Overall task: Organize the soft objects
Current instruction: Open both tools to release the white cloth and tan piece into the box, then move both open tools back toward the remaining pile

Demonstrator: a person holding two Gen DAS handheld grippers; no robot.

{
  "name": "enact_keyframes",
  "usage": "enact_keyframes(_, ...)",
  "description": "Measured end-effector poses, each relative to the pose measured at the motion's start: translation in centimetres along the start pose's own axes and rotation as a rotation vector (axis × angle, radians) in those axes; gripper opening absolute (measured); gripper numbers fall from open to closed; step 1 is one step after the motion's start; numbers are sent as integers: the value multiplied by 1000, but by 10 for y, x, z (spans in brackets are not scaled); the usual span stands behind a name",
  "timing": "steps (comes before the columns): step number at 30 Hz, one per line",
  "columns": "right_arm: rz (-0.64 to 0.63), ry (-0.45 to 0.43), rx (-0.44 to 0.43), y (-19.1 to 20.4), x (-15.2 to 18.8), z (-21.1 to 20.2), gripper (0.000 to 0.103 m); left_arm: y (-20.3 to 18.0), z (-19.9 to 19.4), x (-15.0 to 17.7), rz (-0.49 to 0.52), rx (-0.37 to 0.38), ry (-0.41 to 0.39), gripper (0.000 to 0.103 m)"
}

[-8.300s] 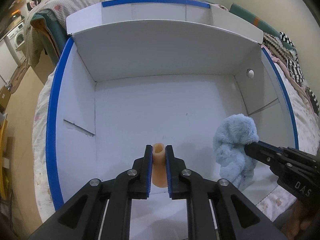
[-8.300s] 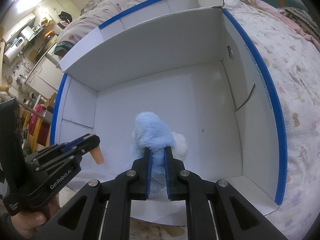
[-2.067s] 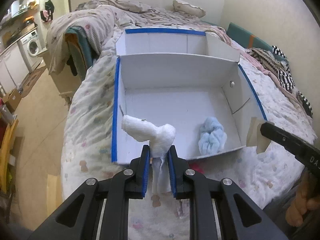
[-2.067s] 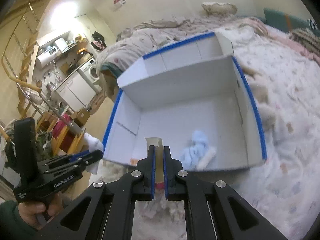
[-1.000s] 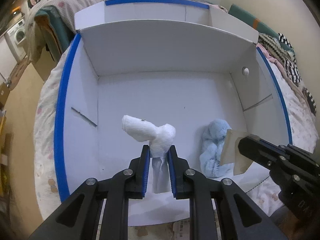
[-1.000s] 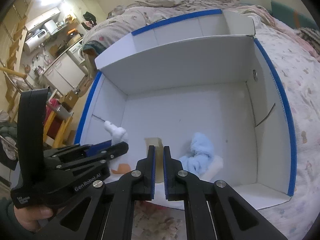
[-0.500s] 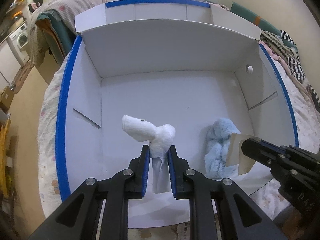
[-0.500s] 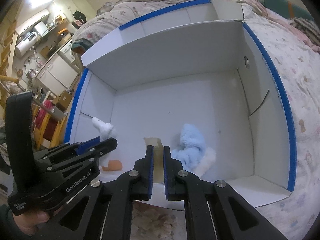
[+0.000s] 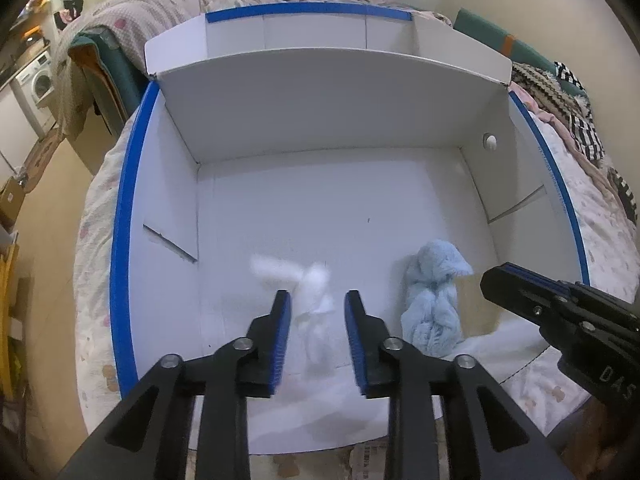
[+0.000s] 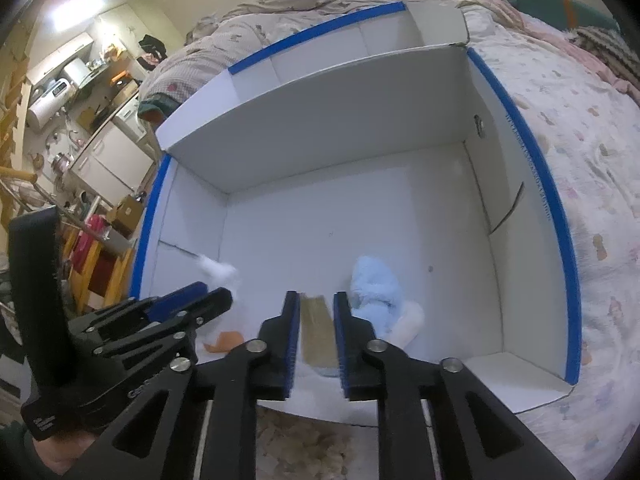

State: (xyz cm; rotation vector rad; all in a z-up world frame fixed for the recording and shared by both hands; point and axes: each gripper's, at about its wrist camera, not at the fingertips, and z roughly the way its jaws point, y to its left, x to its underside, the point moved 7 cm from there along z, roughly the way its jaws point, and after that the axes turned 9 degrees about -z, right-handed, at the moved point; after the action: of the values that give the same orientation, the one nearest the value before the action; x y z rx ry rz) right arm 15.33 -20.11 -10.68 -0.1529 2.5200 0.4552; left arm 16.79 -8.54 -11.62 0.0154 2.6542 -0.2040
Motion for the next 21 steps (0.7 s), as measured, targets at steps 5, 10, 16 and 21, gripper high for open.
enact_keyframes(5, 11, 3, 22, -4, 0, 0, 61, -2, -3, -1, 10, -5, -20, 46)
enact_keyframes(10, 27, -39, 37, -8, -6, -7, 77, -4, -6, -3, 15, -1, -31, 58)
enact_keyframes(16, 71, -98, 38, -14, -13, -18, 103, -2, -14, -10, 9, -36, -73, 68)
enact_keyframes(21, 58, -160, 45, -11, -20, -29, 103, -2, -18, -11, 3, -46, -80, 69)
